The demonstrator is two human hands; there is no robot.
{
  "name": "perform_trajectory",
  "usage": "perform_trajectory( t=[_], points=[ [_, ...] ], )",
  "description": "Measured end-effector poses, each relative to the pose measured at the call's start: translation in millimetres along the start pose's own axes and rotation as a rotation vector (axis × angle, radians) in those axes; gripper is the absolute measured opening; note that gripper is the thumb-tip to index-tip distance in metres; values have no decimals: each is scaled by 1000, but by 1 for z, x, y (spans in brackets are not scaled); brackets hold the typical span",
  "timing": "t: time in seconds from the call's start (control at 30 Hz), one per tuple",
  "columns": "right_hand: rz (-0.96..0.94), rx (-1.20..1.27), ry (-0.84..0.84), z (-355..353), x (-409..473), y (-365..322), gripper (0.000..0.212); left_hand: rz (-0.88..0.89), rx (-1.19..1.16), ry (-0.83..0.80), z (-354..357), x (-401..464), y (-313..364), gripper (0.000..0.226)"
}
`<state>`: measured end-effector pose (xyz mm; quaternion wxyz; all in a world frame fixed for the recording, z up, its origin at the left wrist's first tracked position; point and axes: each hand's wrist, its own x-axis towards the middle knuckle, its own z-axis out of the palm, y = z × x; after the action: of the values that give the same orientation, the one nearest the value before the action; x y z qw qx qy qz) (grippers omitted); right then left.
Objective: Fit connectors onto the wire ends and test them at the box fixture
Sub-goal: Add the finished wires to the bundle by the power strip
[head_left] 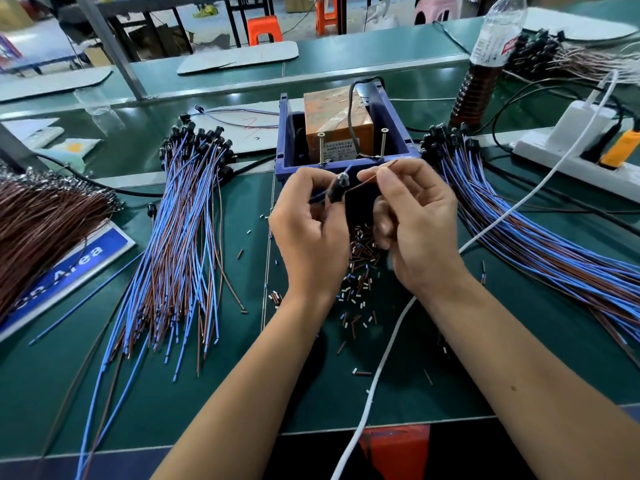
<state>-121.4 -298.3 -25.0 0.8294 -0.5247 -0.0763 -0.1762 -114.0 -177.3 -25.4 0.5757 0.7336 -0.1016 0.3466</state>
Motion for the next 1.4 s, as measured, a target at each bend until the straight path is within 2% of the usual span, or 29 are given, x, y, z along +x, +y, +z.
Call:
perform_trajectory(
  t=[0.07, 0.17, 0.23, 0.37, 0.57, 1.0, 1.4],
  points=[
    [-91, -122, 43, -3, 4, -2, 11, 23, 26, 117, -1, 3, -1, 9],
    [-241, -458, 193, -6, 8, -1, 5, 23, 45, 241, -1, 8, -3, 12],
    [-310, -610, 268, -7, 11, -1, 9, 15, 52, 270, 0, 10, -3, 9],
    [-371, -730, 322, -3, 16, -2, 15, -49, 6, 307, 3, 13, -2, 7],
    [-377, -734, 328, 2, 13, -2, 19, -43, 86, 274, 4, 14, -4, 10],
    [-397, -748, 314, 1, 11, -2, 18, -145, 23, 250, 4, 10, 2, 12],
    [-392, -733, 309, 1, 11, 0, 18, -142, 32, 228, 4, 10, 2, 12]
  ],
)
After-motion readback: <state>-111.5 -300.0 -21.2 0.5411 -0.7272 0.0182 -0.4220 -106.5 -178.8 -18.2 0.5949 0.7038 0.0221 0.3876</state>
